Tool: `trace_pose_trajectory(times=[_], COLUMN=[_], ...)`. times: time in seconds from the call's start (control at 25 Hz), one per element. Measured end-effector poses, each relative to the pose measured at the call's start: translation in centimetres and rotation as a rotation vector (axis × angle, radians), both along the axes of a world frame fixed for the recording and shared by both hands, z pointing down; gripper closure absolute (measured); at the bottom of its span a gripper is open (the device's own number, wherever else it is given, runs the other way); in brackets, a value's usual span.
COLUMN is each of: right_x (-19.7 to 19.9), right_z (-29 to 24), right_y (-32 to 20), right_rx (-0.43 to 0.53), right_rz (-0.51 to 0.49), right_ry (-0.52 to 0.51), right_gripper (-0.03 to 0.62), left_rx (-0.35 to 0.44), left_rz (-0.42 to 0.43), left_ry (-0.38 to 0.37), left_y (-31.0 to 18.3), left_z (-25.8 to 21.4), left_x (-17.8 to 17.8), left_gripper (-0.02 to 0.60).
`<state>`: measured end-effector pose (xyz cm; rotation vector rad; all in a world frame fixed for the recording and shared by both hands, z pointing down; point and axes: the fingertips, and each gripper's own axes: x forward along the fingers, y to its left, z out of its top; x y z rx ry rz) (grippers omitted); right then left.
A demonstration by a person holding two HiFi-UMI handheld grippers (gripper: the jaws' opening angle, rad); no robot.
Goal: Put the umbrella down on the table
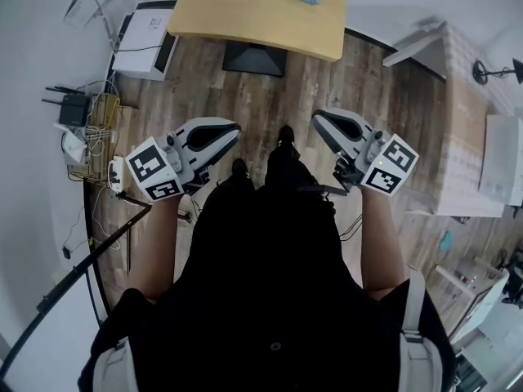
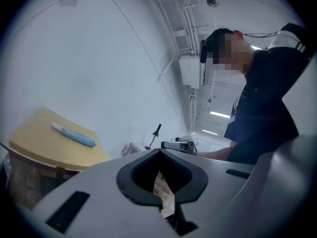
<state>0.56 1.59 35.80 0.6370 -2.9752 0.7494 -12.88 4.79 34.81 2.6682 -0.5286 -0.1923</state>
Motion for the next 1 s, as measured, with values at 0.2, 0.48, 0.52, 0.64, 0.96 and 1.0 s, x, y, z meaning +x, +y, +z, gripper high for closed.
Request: trace_pose_trajectory(times=[0.2,0.48,0.52,0.64,0.96,1.0], right_x=[-0.8,-0.5,-0.6,0.5,10.6,11.3], right_z=[1.2,0.1,-0.2,-0.5,1.3,1.7], right_y=[3.7,5.9,6.3,8.2,13.6,14.0], right_rx=[-0.028,0.037,0.055,0.081,-0.019,-0.027], right_rz=[-0.026,-0.085,-0.097,-0.117,-0.051,-0.052], right_ry=[0.067,0.092,0.092,0.095,0.006,0.002], right_gripper=[0.574,0.574,0.574,0.574,0.574,0.574], left_rx=[-0.048,0.019,0.025,0.017,-0.019,-0.023], left_rz=[-0.024,0.021,0.031,0.057,0.165,0.192], left_ry=[0.061,0.020,0.024,0.007,-0.035,-0.041], left_y=[2.8,5.9,6.4,8.2,13.4,14.3], left_z=[2.3,-0.4,-1.0,-1.5,-1.6,-1.4], left_x=[-0.2,2.0,2.2,4.0,14.6,15.6], left_gripper=[0.571,0.571,0.571,0.571,0.571,0.571])
